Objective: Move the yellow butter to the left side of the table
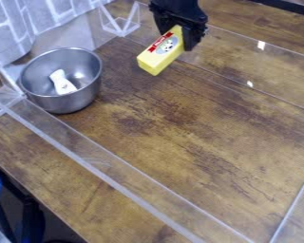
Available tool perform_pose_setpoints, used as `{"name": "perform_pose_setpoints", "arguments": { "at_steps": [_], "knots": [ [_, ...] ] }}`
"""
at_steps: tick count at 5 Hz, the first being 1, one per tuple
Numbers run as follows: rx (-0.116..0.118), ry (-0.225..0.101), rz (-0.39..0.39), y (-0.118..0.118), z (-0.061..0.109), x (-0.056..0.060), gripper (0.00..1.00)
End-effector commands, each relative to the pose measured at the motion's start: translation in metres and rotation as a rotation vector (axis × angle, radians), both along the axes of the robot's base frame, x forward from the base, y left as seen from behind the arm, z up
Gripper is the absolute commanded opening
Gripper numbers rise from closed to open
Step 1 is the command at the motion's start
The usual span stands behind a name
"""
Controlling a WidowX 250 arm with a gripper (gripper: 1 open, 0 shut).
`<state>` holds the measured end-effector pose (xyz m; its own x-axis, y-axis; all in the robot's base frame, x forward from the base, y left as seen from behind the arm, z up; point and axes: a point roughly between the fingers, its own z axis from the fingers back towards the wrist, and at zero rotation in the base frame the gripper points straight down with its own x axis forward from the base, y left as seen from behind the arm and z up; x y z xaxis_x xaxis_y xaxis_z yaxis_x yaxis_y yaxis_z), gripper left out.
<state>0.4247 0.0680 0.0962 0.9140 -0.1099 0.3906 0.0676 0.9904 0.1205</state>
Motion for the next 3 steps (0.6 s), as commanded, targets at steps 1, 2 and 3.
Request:
{"name": "perform_pose_setpoints", "arguments": {
  "at_steps": [1, 2, 3],
  "knots": [
    [0.023, -0.069, 0.022, 0.0128, 0.0257, 0.0059, 0.0],
    [0.016, -0.067, 0.027, 0.0103, 0.0258, 0.0028, 0.0],
    [0.009, -0.06, 0.034, 0.0082, 0.0277, -0.0023, 1.0]
  ]
}}
